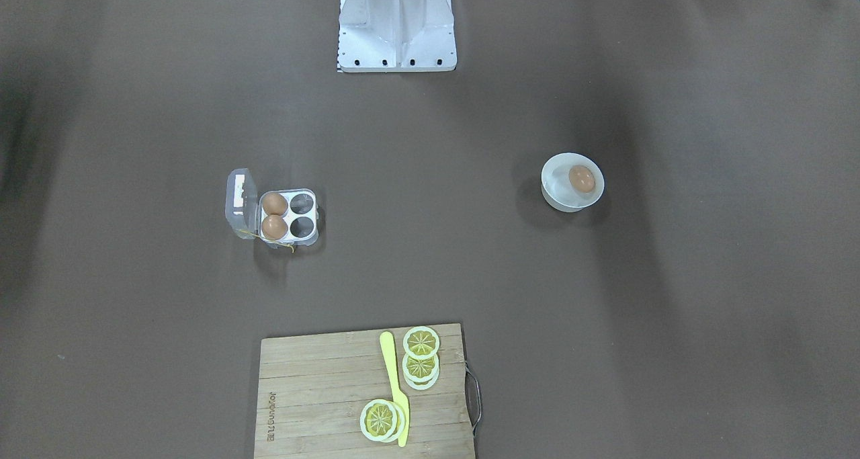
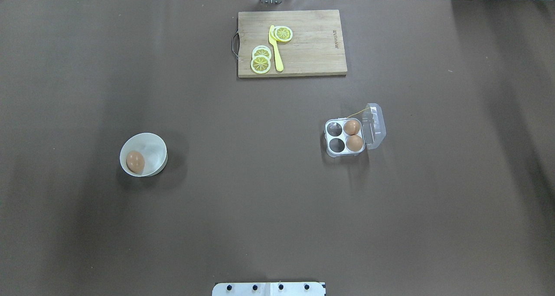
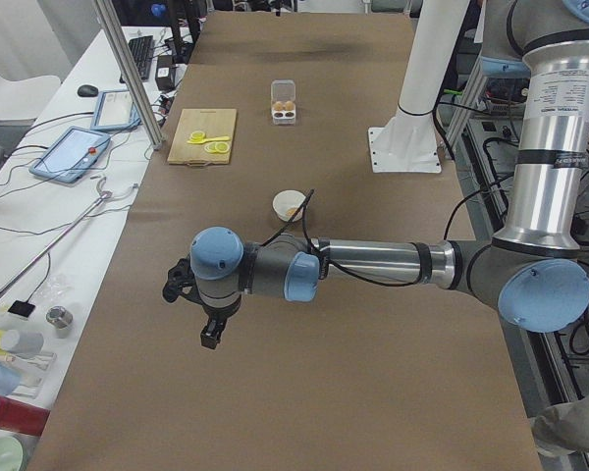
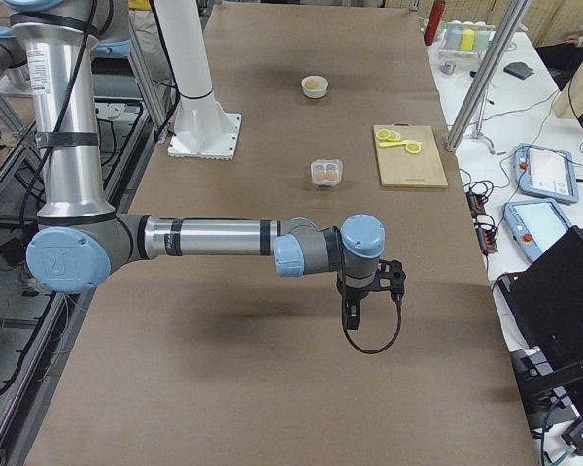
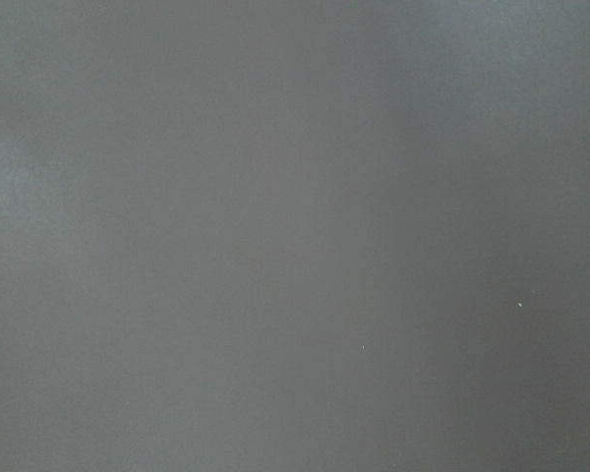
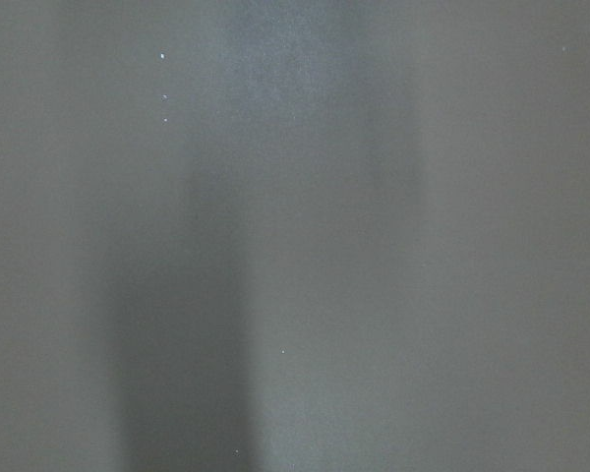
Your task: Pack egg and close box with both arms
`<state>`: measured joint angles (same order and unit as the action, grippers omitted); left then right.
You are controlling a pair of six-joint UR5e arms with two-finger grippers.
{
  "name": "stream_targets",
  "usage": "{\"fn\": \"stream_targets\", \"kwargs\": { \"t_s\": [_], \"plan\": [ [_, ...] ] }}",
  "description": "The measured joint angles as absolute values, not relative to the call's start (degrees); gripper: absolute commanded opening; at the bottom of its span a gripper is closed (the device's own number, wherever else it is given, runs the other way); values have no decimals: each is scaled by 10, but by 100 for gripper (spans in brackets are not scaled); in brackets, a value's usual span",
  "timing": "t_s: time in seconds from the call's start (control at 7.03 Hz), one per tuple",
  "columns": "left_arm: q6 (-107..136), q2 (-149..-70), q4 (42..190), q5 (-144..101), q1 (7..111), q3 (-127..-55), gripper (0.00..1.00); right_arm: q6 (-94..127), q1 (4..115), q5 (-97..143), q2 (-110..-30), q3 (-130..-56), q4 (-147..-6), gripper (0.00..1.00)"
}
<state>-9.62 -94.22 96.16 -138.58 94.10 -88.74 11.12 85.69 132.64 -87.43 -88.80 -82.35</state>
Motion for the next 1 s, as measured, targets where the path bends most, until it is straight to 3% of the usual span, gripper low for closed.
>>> {"fn": "stream_targets", "kwargs": {
  "t_s": [1.0],
  "plan": [
    [150, -966, 970, -1396, 843, -975, 97, 107, 857, 1329, -882, -889, -824, 100]
  ]
}}
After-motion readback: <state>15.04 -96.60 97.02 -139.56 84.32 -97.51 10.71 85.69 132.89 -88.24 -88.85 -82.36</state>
